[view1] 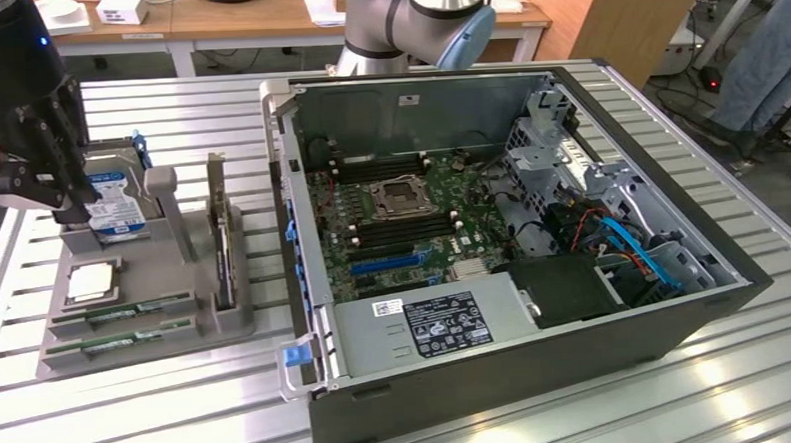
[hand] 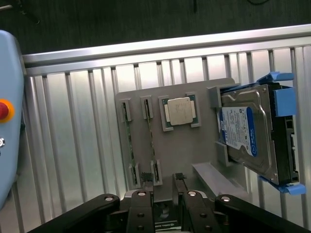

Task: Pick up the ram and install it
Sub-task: 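Pick up the ram and move it above insertion slot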

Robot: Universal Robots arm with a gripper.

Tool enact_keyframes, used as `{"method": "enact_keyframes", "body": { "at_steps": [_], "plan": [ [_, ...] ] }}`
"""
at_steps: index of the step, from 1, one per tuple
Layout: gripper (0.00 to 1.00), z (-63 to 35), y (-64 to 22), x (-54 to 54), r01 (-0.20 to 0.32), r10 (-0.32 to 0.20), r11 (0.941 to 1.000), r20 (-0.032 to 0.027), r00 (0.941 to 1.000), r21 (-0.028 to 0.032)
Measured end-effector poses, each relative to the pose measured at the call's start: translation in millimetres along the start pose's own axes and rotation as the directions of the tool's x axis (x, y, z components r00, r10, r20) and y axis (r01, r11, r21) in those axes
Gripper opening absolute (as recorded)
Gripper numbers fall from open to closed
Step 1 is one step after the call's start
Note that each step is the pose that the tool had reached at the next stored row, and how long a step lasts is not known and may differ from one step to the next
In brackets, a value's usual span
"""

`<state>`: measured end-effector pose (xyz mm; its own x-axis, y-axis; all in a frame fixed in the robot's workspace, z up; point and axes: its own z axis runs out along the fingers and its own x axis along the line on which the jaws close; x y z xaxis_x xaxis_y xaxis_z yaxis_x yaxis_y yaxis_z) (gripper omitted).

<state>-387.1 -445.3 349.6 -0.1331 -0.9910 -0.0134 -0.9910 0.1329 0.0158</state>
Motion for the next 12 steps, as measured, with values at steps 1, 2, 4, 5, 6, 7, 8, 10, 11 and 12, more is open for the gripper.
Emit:
{"method": "enact_keyframes", "body": {
  "at_steps": [1, 2, 4, 5, 6, 7, 8, 10, 11, 12],
  "plan": [
    [0.29, 0.7, 0.0, 0.0, 0.000, 0.000, 1.0000, 0.0000, 1.0000, 0.0000],
    [0.29, 1.3, 0.0, 0.0, 0.000, 0.000, 1.0000, 0.0000, 1.0000, 0.0000],
    [0.29, 2.7, 0.0, 0.0, 0.000, 0.000, 1.0000, 0.0001, 1.0000, 0.0000],
    [0.29, 3.4, -0.1, 0.0, 0.000, 0.000, 1.0000, 0.0001, 1.0000, 0.0001],
    [0.29, 4.0, -0.1, 0.1, 0.000, 0.000, 1.0000, 0.0000, 1.0000, 0.0000],
    [0.29, 4.6, -0.1, 0.1, 0.000, 0.000, 1.0000, 0.0000, 1.0000, 0.0000],
    [0.29, 5.2, -0.1, 0.1, 0.000, 0.000, 1.0000, 0.0000, 1.0000, 0.0000],
    [0.29, 5.9, -0.1, 0.1, 0.000, 0.000, 1.0000, -0.0001, 1.0000, 0.0000],
    [0.29, 5.9, -0.1, 0.1, 0.000, 0.000, 1.0000, -0.0001, 1.0000, -0.0001],
    [0.29, 5.9, -0.1, 0.1, 0.000, 0.000, 1.0000, -0.0001, 1.0000, -0.0001]
  ]
}}
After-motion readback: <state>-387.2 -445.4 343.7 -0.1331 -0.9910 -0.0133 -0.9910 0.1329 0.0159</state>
